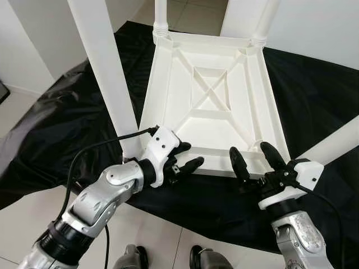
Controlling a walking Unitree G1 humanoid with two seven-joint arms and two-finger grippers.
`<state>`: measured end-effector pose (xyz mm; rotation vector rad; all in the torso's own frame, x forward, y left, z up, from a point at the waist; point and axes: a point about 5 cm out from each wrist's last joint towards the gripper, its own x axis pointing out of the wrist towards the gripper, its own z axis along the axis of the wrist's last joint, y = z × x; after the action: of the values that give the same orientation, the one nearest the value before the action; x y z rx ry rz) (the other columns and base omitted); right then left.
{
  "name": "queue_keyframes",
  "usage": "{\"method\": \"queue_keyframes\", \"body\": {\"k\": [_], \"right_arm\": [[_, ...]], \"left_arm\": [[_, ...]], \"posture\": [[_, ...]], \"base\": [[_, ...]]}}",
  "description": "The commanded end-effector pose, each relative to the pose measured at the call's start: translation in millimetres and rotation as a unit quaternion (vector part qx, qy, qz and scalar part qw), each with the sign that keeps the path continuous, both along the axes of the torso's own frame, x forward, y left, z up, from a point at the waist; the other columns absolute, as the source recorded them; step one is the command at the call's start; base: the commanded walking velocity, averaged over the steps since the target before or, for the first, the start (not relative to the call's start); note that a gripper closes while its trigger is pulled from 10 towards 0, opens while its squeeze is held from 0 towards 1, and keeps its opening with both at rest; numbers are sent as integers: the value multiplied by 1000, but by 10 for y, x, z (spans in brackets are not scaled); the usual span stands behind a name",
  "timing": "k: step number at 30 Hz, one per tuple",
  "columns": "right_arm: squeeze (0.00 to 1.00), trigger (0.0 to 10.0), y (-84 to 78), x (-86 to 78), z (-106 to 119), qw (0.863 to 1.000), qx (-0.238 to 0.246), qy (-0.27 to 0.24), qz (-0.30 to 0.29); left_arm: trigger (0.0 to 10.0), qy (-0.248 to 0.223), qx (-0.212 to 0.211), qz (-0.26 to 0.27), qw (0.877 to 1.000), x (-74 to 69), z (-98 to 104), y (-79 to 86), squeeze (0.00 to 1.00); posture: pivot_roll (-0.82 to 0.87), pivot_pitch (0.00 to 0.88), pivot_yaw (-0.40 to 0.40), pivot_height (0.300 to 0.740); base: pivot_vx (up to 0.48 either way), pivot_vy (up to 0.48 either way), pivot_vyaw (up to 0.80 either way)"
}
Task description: Building children table
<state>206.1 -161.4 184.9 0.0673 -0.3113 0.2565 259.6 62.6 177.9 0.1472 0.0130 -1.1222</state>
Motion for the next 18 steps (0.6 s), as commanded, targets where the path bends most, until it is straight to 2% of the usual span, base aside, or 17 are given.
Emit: {"method": "queue_keyframes", "body": {"k": [1,7,15,18], "right_arm": [[0,10000,20,14,-44,1000,8,15,12],[0,10000,16,79,-26,1000,10,14,18],[0,10000,17,203,-21,999,-1,13,34],[0,10000,11,306,-28,999,-10,16,45]], "left_arm": [[10000,18,20,-104,994,-153,-75,-50,0],[10000,12,27,-110,993,-200,-85,-41,0],[10000,23,20,-85,996,-254,-44,92,0],[10000,29,26,-81,996,-327,-7,187,0]], "posture": [[-8,186,-34,740],[5,193,-48,740],[44,205,-74,740],[81,210,-88,740]], "base": [[0,0,0],[0,0,0],[0,0,0],[0,0,0]]}}
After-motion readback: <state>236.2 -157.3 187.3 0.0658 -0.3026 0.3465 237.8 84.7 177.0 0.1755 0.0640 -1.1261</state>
